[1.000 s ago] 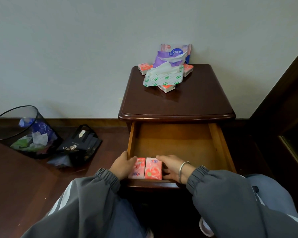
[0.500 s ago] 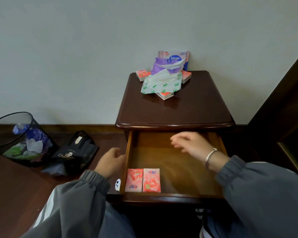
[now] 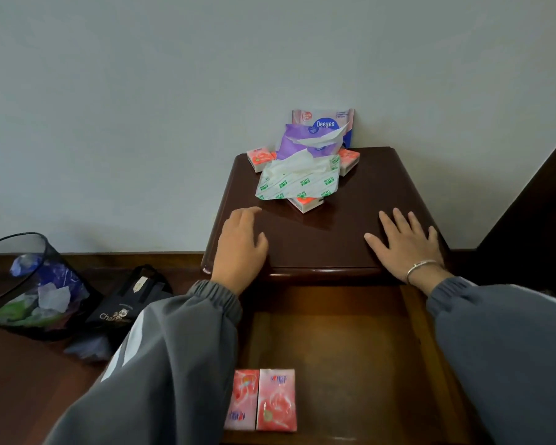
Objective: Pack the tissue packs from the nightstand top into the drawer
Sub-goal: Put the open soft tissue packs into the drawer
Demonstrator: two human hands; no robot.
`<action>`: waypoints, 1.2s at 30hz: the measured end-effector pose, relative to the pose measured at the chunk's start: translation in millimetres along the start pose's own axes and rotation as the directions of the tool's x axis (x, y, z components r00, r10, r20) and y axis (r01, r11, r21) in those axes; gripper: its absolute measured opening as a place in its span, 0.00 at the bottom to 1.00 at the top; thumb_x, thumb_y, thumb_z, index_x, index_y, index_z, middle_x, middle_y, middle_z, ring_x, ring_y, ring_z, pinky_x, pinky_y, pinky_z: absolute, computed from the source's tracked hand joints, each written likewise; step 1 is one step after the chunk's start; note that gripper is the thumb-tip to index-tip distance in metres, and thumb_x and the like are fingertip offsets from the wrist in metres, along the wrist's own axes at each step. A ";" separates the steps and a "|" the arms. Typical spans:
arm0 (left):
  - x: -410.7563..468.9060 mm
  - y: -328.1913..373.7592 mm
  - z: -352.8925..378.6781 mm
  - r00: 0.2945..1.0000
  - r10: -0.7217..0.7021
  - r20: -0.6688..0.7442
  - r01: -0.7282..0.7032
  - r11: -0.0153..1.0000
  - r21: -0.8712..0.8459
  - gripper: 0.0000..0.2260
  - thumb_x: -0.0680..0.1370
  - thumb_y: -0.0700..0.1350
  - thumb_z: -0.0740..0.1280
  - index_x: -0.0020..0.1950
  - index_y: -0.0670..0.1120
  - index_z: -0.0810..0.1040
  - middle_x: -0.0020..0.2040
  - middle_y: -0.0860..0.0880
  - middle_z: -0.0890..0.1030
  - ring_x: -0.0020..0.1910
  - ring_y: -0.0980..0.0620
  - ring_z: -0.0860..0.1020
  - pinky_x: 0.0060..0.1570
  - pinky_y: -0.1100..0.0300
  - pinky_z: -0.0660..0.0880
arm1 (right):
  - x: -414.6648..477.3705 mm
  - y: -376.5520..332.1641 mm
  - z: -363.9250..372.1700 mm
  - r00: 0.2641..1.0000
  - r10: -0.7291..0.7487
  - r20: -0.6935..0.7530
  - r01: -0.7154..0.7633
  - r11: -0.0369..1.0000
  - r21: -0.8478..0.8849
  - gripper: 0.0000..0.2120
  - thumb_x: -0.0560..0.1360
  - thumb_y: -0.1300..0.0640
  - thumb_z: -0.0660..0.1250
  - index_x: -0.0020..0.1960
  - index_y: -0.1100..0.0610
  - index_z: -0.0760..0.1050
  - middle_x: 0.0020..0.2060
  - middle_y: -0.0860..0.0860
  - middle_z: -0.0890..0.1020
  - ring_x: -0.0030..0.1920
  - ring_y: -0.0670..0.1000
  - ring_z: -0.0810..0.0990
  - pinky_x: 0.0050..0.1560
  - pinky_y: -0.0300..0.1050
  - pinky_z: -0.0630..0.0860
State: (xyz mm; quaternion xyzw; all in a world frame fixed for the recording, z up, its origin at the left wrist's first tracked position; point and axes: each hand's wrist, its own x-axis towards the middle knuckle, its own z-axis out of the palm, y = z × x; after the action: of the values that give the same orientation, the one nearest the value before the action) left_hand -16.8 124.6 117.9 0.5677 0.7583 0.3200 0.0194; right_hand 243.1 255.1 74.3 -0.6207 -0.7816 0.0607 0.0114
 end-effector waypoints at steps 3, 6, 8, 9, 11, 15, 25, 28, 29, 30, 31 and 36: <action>27.8 3.8 17.6 0.996 0.081 0.028 -0.083 0.991 0.108 0.24 0.76 0.38 0.63 0.73 0.44 0.65 0.71 0.45 0.68 0.68 0.45 0.67 0.66 0.51 0.66 | -2.0 1.6 5.7 0.995 -0.011 -0.103 0.011 1.000 -0.008 0.36 0.72 0.29 0.39 0.76 0.44 0.51 0.77 0.47 0.54 0.77 0.53 0.51 0.73 0.60 0.51; 58.1 4.7 33.5 0.992 0.112 0.057 -0.123 0.962 0.242 0.28 0.75 0.36 0.62 0.75 0.45 0.62 0.74 0.44 0.63 0.70 0.43 0.65 0.65 0.49 0.65 | -2.1 -0.1 8.9 0.989 -0.009 -0.148 0.006 1.000 -0.021 0.35 0.72 0.30 0.40 0.75 0.44 0.53 0.76 0.47 0.57 0.76 0.53 0.53 0.72 0.60 0.53; 75.8 3.9 43.5 0.992 0.113 0.058 -0.126 0.937 0.325 0.31 0.75 0.36 0.62 0.77 0.47 0.58 0.76 0.44 0.60 0.72 0.43 0.62 0.66 0.49 0.64 | -2.5 -0.6 11.3 0.984 0.003 -0.175 -0.008 1.000 -0.028 0.35 0.72 0.30 0.40 0.75 0.43 0.53 0.76 0.47 0.58 0.76 0.52 0.54 0.72 0.60 0.54; 83.4 3.7 48.3 0.992 0.107 0.059 -0.121 0.927 0.354 0.31 0.76 0.36 0.61 0.78 0.48 0.56 0.77 0.43 0.58 0.73 0.42 0.61 0.67 0.49 0.63 | -2.1 -0.3 12.4 0.982 0.011 -0.188 -0.017 0.999 -0.029 0.35 0.72 0.29 0.40 0.75 0.43 0.54 0.75 0.47 0.59 0.76 0.52 0.55 0.72 0.59 0.54; 94.6 3.9 57.6 0.993 0.099 0.070 -0.119 0.910 0.396 0.29 0.78 0.38 0.60 0.78 0.49 0.56 0.77 0.43 0.57 0.73 0.42 0.59 0.67 0.48 0.63 | -2.2 -0.4 14.2 0.977 0.024 -0.212 -0.029 0.999 -0.022 0.35 0.71 0.30 0.40 0.74 0.42 0.55 0.75 0.46 0.60 0.75 0.52 0.56 0.72 0.59 0.55; 102.2 5.9 60.8 0.981 0.193 0.010 -0.178 0.880 0.440 0.16 0.80 0.42 0.61 0.68 0.44 0.73 0.74 0.42 0.65 0.71 0.40 0.65 0.62 0.48 0.68 | -2.6 -1.0 15.4 0.971 0.033 -0.236 -0.037 0.999 -0.015 0.34 0.71 0.31 0.42 0.74 0.42 0.56 0.74 0.46 0.62 0.75 0.51 0.58 0.72 0.58 0.56; 49.1 -36.4 -1.0 0.896 0.190 -0.401 -0.005 0.908 0.419 0.02 0.72 0.37 0.69 0.42 0.39 0.79 0.53 0.41 0.83 0.44 0.38 0.81 0.42 0.49 0.75 | -4.9 -1.2 10.4 0.973 0.027 -0.229 -0.029 1.000 -0.006 0.32 0.73 0.34 0.45 0.74 0.44 0.57 0.75 0.46 0.61 0.75 0.51 0.57 0.73 0.57 0.56; 31.5 -41.2 -0.7 0.971 0.095 -0.220 0.015 0.893 0.451 0.04 0.69 0.36 0.69 0.40 0.36 0.76 0.50 0.38 0.81 0.41 0.35 0.79 0.39 0.46 0.74 | -6.8 -2.1 8.7 0.977 0.023 -0.213 -0.025 1.000 -0.005 0.30 0.75 0.35 0.48 0.74 0.45 0.58 0.75 0.47 0.61 0.75 0.52 0.57 0.73 0.58 0.56; 28.8 -38.8 3.8 0.988 0.069 -0.140 -0.002 0.901 0.433 0.05 0.70 0.38 0.69 0.40 0.38 0.75 0.47 0.38 0.80 0.41 0.35 0.78 0.39 0.46 0.73 | -7.6 -2.2 8.1 0.977 0.022 -0.211 -0.025 1.000 -0.009 0.30 0.75 0.36 0.49 0.74 0.45 0.58 0.75 0.47 0.62 0.75 0.52 0.58 0.73 0.57 0.56; 26.0 -35.7 9.5 0.996 0.044 -0.077 -0.009 0.914 0.405 0.07 0.72 0.43 0.68 0.40 0.40 0.74 0.45 0.40 0.80 0.43 0.37 0.77 0.41 0.47 0.72 | -8.3 -2.2 7.2 0.977 0.021 -0.212 -0.024 1.000 -0.011 0.29 0.76 0.36 0.49 0.74 0.46 0.59 0.74 0.47 0.62 0.75 0.52 0.58 0.73 0.57 0.56; 23.7 -33.0 15.9 0.999 0.025 -0.040 -0.009 0.927 0.375 0.10 0.74 0.49 0.67 0.41 0.42 0.75 0.45 0.43 0.79 0.46 0.39 0.77 0.45 0.48 0.71 | -8.8 -2.1 6.1 0.976 0.018 -0.217 -0.021 1.000 -0.009 0.29 0.76 0.37 0.50 0.74 0.46 0.60 0.74 0.48 0.63 0.75 0.52 0.59 0.73 0.56 0.57; 12.2 -33.7 36.3 0.985 0.053 -0.165 -0.009 0.966 0.257 0.21 0.75 0.59 0.62 0.62 0.47 0.76 0.69 0.45 0.73 0.69 0.43 0.68 0.69 0.41 0.58 | -12.1 -1.9 -1.4 0.921 -0.035 -0.388 0.114 0.977 0.181 0.18 0.76 0.46 0.61 0.62 0.51 0.75 0.63 0.50 0.76 0.66 0.54 0.72 0.67 0.55 0.65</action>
State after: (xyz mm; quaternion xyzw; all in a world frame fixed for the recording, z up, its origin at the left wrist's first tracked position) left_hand -35.5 147.0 76.0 0.5479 0.7829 0.2674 -0.1241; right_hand 244.2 243.0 76.6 -0.5859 -0.7774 0.0160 0.2284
